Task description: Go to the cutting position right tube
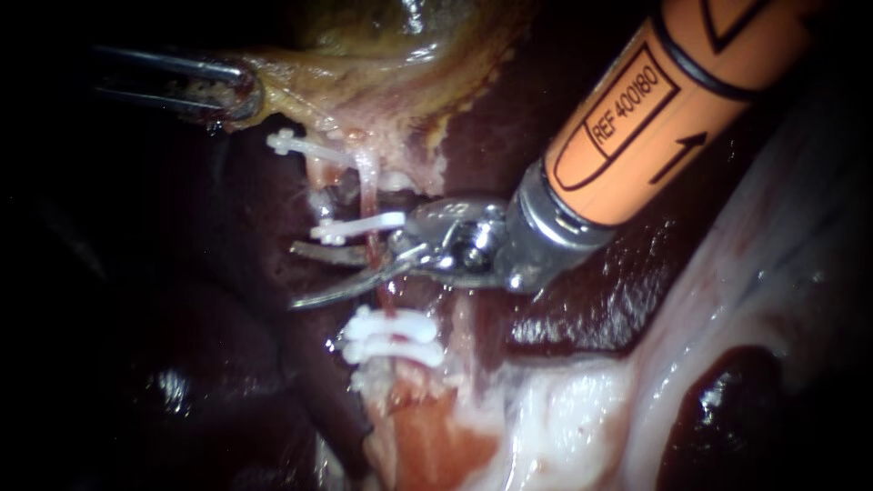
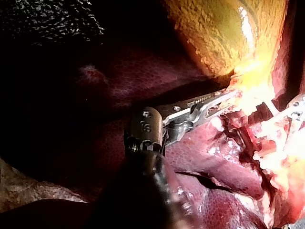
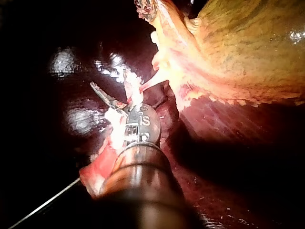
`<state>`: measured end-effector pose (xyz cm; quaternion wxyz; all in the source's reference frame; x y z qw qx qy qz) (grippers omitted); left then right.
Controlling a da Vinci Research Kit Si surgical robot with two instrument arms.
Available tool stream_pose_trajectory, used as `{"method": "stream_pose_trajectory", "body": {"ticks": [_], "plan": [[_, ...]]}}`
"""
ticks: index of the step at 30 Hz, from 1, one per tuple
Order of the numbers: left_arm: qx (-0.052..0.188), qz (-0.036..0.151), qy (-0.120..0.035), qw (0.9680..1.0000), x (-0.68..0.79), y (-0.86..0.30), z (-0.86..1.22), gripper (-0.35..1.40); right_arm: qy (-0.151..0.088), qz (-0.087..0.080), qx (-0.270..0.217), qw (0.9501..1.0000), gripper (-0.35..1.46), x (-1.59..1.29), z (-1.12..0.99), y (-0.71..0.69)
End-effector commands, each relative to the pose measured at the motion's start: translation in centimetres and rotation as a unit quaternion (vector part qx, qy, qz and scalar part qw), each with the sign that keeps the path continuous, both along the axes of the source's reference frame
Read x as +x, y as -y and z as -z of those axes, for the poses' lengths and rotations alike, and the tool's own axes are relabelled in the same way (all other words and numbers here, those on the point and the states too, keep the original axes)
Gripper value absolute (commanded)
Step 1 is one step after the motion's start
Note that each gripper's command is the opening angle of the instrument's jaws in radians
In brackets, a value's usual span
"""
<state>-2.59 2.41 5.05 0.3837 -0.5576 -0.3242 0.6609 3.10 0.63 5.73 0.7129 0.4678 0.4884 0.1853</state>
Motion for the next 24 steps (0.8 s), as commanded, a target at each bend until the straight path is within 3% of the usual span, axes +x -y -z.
{"method": "stream_pose_trajectory", "body": {"ticks": [1,6,9,12,24], "plan": [[0.000,0.000,0.000,1.0000,0.00,0.00,0.00,-0.35,-0.006,0.002,0.003,1.0000,1.38,0.01,0.04,-0.01],[0.000,0.000,0.000,1.0000,0.00,0.00,0.00,-0.35,-0.038,0.008,0.025,0.9989,1.35,0.02,0.27,-0.07],[0.000,0.000,0.000,1.0000,0.00,0.00,0.00,-0.35,-0.046,0.002,0.032,0.9984,1.35,0.02,0.37,-0.10],[0.000,0.000,0.000,1.0000,0.00,0.00,0.00,-0.35,-0.047,-0.014,0.033,0.9982,1.33,0.02,0.42,-0.13],[0.000,-0.001,0.001,1.0000,-0.01,0.00,0.00,-0.35,-0.046,-0.015,0.036,0.9982,1.33,0.01,0.41,-0.14]]}}
